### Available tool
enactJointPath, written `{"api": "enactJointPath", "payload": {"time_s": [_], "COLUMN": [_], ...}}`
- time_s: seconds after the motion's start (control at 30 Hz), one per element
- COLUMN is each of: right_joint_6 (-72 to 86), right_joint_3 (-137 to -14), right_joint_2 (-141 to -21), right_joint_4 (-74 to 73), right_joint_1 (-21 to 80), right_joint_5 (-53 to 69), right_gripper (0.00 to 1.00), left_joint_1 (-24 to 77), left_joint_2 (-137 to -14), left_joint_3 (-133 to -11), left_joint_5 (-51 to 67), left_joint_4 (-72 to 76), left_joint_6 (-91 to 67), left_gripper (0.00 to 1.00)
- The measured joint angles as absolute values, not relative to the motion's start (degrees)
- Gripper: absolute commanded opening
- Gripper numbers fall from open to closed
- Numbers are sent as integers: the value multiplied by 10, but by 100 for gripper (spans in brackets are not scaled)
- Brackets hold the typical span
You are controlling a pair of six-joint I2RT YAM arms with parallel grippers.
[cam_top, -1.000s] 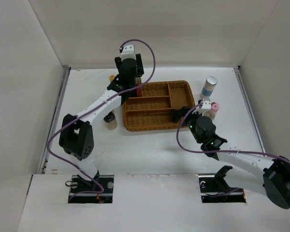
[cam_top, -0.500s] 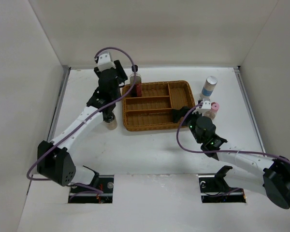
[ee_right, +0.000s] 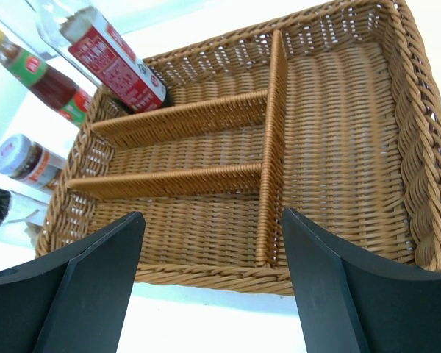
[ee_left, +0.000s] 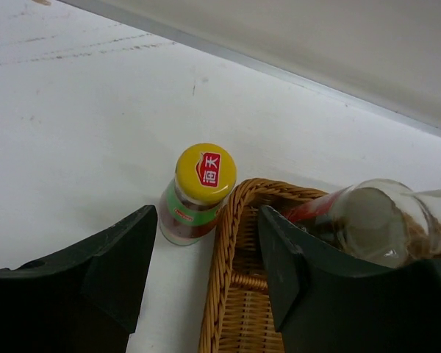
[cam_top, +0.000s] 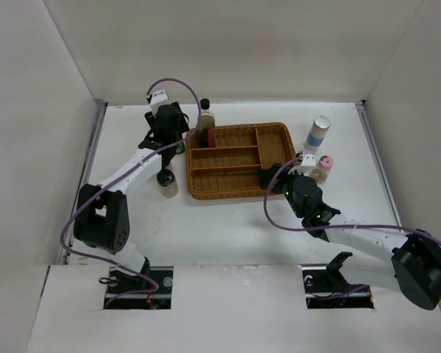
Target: Organize the condiment bottles
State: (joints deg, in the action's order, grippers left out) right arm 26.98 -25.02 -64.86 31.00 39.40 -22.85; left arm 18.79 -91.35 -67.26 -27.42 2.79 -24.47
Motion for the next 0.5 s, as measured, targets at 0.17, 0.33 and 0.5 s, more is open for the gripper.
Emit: {"api": "enactJointPath", "payload": {"time_s": [0.17,0.33,0.5], "right_joint_6": [270,270,270], "right_joint_3": [-250,-250,-250], "right_joint_2": [-656,-656,-656], "right_joint_4": [310,311,311], "right_joint_1": [394,395,395], "right_joint_5": [-229,-229,-229], "right_gripper": [82,82,82], "left_joint_1": [172,162,160], "left_joint_2": [-947,-974,-990], "left_joint_3": [-710,-752,-762], "left_joint_5": [-265,-265,-265], "left_joint_4": [15,6,1], "left_joint_6": [-245,-244,-244], "left_gripper": [53,50,48]}}
